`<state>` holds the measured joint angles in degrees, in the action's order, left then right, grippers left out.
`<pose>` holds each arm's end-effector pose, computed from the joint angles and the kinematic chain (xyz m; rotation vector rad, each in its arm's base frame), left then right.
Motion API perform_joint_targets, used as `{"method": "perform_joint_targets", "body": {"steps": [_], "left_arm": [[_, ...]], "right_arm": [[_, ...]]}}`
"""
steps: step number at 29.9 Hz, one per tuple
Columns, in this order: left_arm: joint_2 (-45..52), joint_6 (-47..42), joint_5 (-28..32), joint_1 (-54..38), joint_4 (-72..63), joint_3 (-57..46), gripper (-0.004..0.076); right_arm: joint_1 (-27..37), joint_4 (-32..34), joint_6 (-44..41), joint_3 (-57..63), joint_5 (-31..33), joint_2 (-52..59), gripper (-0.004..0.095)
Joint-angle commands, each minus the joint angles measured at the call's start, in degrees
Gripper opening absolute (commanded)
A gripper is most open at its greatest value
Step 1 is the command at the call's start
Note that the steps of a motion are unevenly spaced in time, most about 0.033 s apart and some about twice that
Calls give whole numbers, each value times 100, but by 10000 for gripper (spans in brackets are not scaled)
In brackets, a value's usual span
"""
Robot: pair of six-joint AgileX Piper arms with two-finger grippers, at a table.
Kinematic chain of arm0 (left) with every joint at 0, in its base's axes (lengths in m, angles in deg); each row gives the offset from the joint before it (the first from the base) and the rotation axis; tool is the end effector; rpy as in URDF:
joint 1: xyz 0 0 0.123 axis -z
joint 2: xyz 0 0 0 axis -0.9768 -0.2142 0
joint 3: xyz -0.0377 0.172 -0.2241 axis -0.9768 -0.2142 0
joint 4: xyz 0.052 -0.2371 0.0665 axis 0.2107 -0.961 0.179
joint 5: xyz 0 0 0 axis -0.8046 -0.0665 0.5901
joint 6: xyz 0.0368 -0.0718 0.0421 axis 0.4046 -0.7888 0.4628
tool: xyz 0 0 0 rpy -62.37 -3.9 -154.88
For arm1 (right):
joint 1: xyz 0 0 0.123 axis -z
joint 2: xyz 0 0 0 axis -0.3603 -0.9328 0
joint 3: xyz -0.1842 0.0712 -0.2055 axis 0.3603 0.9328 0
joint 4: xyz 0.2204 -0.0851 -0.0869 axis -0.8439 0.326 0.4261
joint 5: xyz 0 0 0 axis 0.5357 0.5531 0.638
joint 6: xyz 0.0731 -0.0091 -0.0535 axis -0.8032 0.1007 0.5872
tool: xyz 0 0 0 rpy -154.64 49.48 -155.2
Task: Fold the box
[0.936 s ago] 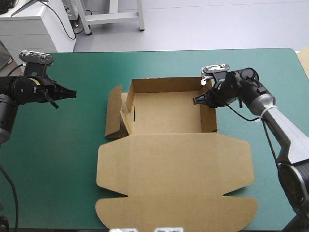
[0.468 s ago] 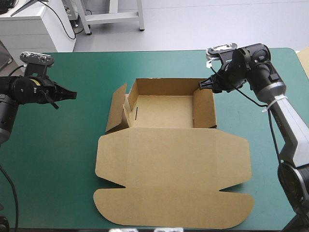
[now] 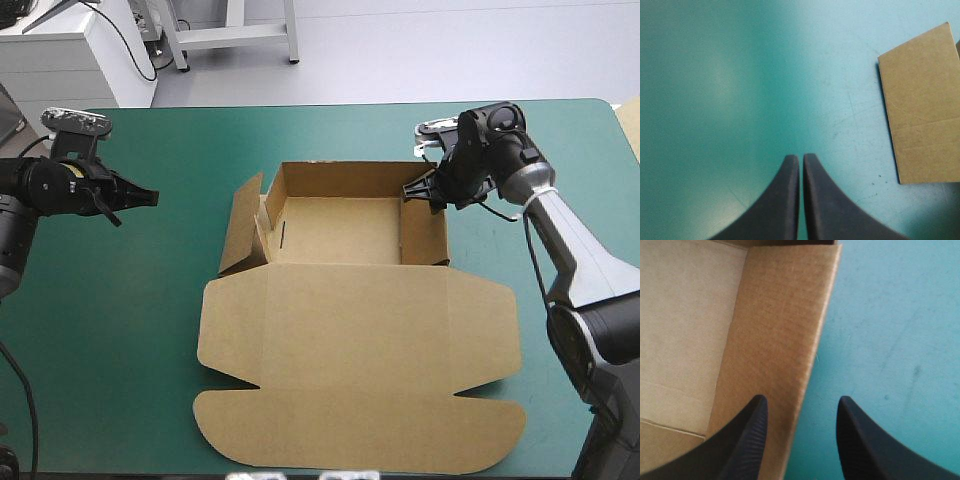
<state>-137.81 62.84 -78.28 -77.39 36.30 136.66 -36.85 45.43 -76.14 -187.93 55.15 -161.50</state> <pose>0.2861 -0.0019 0.4024 0.2144 2.3817 0.0696 0.3884 0.1086 0.3223 -0.2875 2.7808 0.0703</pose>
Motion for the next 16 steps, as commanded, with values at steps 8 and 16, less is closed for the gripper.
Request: {"method": "perform_joint_targets", "body": {"steps": [8, 16], "left_arm": [[206, -10, 180, 0, -49, 134, 7], [206, -10, 167, 0, -49, 134, 7]], "right_arm": [[15, -205, -6, -130, 10, -365, 376], [15, -290, -12, -130, 10, -374, -21]]}}
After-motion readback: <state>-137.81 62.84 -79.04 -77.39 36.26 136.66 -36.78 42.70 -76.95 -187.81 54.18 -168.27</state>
